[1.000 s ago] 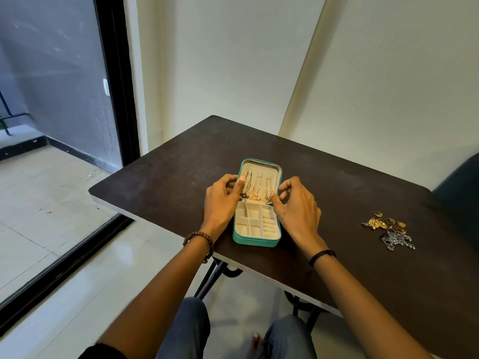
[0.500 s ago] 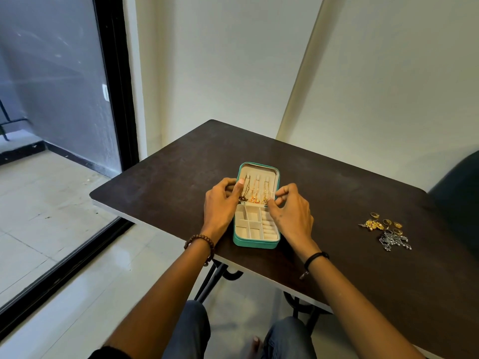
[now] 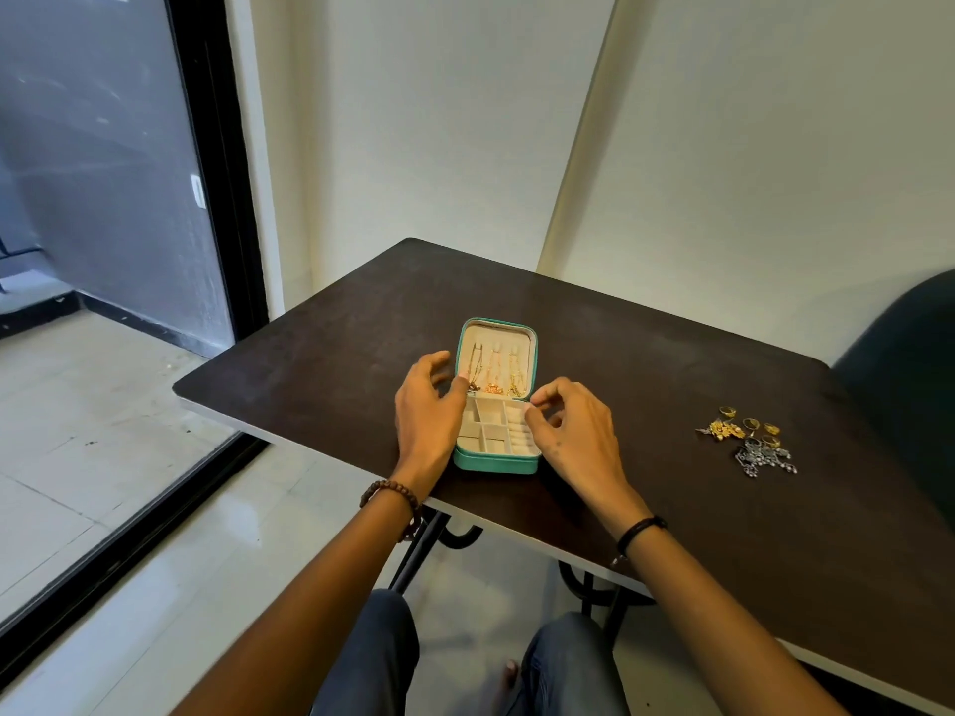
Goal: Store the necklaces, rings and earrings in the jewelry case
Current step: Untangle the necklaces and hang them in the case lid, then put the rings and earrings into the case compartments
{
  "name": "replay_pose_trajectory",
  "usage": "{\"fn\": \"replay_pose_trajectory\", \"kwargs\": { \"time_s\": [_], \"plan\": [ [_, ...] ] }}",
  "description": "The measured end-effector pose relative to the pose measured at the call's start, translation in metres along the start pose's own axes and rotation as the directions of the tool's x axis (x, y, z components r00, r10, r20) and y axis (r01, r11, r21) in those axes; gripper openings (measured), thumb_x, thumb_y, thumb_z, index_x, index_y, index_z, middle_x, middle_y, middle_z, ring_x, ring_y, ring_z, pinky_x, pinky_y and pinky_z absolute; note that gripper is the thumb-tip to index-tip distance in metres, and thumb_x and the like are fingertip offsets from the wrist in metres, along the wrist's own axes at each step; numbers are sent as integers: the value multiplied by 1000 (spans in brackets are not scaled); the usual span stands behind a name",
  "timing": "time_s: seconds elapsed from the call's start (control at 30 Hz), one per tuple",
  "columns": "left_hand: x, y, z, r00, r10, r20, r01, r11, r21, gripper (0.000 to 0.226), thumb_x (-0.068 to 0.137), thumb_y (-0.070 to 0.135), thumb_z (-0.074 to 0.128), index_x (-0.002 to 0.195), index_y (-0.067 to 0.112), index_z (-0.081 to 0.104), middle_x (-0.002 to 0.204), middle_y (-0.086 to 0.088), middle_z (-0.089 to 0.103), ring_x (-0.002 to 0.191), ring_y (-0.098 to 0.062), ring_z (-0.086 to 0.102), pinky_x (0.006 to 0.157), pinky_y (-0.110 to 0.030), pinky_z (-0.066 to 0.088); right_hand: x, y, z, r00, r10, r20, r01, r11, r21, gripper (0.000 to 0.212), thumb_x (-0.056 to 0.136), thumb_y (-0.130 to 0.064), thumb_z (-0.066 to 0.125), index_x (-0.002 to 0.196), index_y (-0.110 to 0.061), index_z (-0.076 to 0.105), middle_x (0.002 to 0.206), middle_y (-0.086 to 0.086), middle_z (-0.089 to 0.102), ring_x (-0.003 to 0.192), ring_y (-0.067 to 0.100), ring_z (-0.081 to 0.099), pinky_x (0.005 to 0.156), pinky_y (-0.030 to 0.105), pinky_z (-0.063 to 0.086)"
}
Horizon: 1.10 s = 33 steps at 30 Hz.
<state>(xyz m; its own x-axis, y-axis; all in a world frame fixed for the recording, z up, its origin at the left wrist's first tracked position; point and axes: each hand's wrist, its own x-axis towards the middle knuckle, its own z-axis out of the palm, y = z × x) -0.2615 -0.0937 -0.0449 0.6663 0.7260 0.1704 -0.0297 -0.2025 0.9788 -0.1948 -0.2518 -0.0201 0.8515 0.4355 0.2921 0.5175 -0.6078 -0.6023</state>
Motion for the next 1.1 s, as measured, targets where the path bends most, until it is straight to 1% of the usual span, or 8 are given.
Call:
{"fn": "replay_pose_trajectory", "kwargs": {
  "time_s": [0.07,0.2,0.33,0.5,0.67,0.9,1.03,1.1],
  "plan": [
    [-9,3,0,999,19,-30,-17,996,88,36,95,25,63,128,25,52,131,4,58,108,-12,65,77,-30,61,-3,0,-3,1000,-13,7,13,999,37,12,95,-33,66,101,-22,65,110,-7,58,86,7,64,73,31,61],
    [-18,17,0,996,81,-28,-73,972,225,25,95,25,62,119,27,57,130,5,55,100,-10,65,68,-25,60,-6,0,-11,999,-38,0,38,996,85,18,96,-37,64,103,-22,71,109,-5,59,90,6,63,72,26,59],
    [-23,37,2,984,173,49,-180,931,317,15,95,27,62,108,33,61,129,5,58,102,-13,64,84,-39,58,-10,-1,-19,999,-34,6,33,989,144,28,98,-42,60,108,-20,74,109,-5,60,90,2,60,65,14,54],
    [-35,57,17,954,262,143,-298,863,409,13,94,30,61,106,31,67,127,4,64,115,-20,59,91,-43,54,-15,0,-31,997,-63,-40,70,976,207,29,99,-43,58,106,-19,74,104,-5,61,88,-2,58,66,4,46],
    [-49,79,45,908,345,238,-413,828,379,12,94,23,62,104,25,69,112,6,67,110,-12,59,106,-47,44,-19,15,-48,990,-98,-102,119,966,228,19,99,-33,61,105,-20,73,103,-2,63,87,-1,59,70,4,44],
    [-54,94,100,868,334,369,-451,841,298,13,95,23,59,105,26,66,115,5,63,110,-12,59,93,-38,52,-19,61,-81,988,-37,-151,68,976,209,4,96,-27,66,97,-26,69,103,-2,66,86,-1,61,70,6,46],
    [-53,96,136,845,316,431,-453,851,266,16,95,22,58,106,25,68,116,6,63,111,-10,58,92,-36,53,-18,95,-99,983,21,-183,9,987,161,10,95,-31,66,99,-23,72,101,-5,67,85,-1,63,69,8,47],
    [-53,94,155,837,298,459,-443,861,249,16,94,21,58,105,25,68,116,7,64,111,-10,58,92,-36,53,-16,112,-108,977,50,-209,-20,990,142,9,95,-30,67,99,-24,72,100,-6,69,83,1,64,71,13,50]
  ]
}}
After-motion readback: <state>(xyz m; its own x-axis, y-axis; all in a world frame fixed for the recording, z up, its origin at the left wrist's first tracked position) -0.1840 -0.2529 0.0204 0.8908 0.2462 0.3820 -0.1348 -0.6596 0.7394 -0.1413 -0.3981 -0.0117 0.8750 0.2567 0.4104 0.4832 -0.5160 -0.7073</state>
